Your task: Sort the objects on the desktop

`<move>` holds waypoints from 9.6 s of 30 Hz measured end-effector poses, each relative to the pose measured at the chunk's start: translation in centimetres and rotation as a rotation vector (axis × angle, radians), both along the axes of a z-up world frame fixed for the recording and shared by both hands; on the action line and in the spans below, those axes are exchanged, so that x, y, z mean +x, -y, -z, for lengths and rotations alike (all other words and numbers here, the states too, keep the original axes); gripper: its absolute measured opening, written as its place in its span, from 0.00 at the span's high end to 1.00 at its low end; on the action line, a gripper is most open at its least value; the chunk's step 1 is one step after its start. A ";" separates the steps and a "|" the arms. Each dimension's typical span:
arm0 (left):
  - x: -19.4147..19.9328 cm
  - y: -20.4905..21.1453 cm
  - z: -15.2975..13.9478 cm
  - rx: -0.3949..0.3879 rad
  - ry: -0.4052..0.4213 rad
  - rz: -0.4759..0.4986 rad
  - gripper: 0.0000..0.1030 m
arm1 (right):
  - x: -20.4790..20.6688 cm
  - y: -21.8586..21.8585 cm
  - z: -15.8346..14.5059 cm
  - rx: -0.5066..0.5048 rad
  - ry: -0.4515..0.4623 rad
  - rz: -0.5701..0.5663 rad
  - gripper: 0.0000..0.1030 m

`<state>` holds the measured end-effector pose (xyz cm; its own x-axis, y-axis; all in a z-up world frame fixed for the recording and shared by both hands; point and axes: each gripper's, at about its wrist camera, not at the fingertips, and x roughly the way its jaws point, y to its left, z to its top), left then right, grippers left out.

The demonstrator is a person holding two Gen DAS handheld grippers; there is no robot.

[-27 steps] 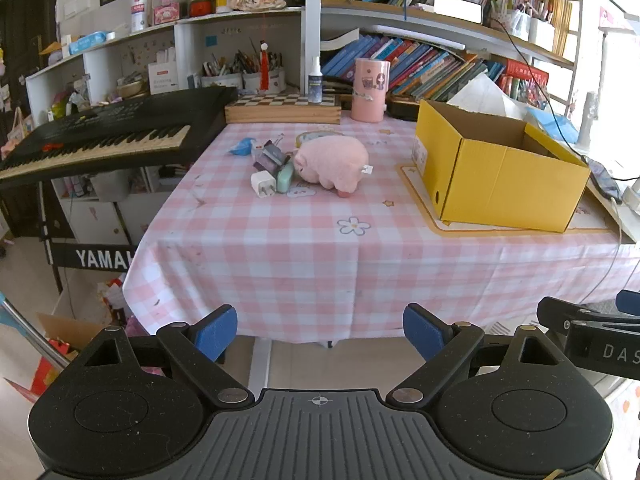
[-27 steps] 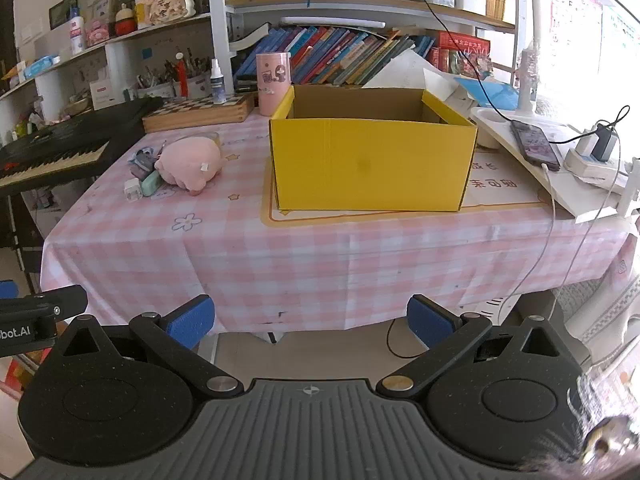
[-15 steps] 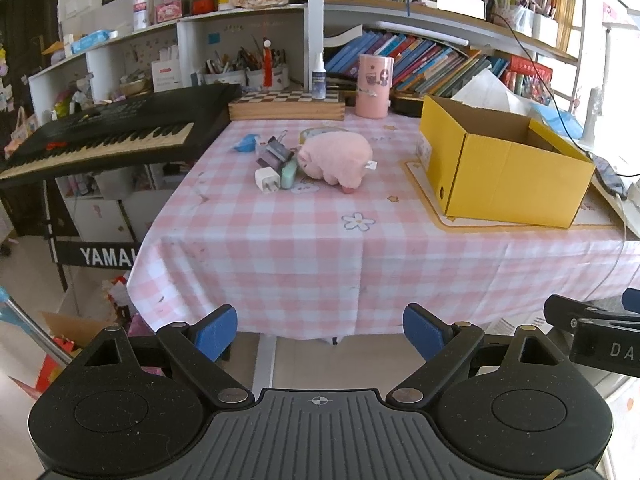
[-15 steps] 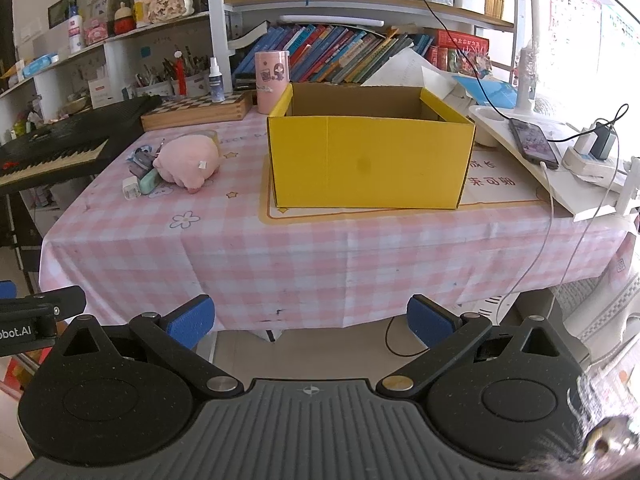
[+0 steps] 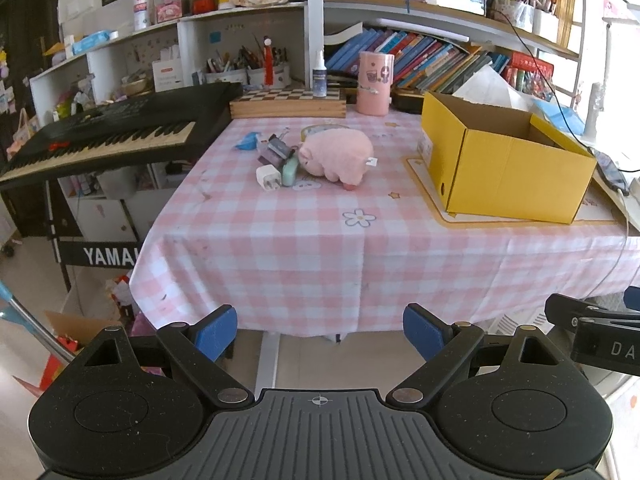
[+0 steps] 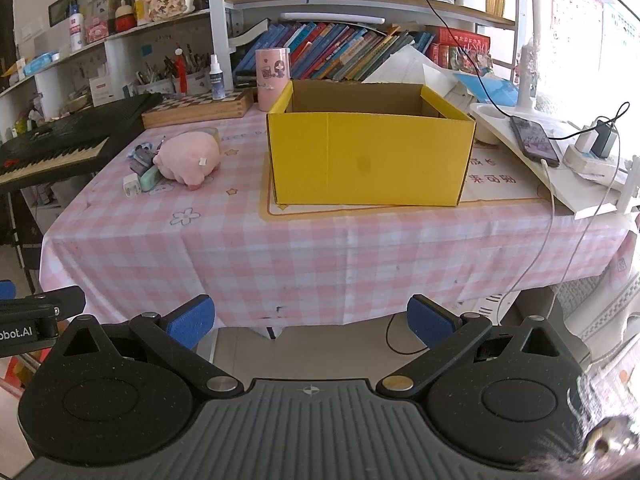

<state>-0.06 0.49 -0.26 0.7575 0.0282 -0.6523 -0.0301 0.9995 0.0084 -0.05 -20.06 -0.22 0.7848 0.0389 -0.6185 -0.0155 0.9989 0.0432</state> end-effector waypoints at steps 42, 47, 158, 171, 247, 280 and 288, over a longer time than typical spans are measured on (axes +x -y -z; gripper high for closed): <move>0.0 -0.2 0.3 0.003 -0.004 0.000 0.10 | 0.2 -0.2 0.3 0.000 -0.012 -0.005 0.00; 0.0 -0.2 0.3 0.003 -0.004 -0.001 0.10 | 0.2 -0.2 0.3 -0.001 -0.012 -0.005 0.00; 10.0 -5.5 -0.3 0.097 -0.019 -0.085 0.10 | 12.4 -9.0 -1.6 -0.014 0.004 -0.267 0.02; 14.4 -6.7 0.4 0.049 -0.030 -0.117 0.11 | 18.2 -10.3 -2.5 0.012 0.058 -0.381 0.04; 7.0 -9.4 -2.8 -0.180 0.061 0.030 0.66 | 12.2 -10.0 -3.2 0.061 -0.071 -0.295 0.34; 2.4 2.3 -2.7 -0.143 0.017 0.521 0.65 | -2.2 2.2 -0.9 0.133 -0.124 0.206 0.33; 2.7 4.5 -3.0 -0.128 0.024 0.569 0.65 | -2.5 4.6 -0.8 0.155 -0.130 0.253 0.33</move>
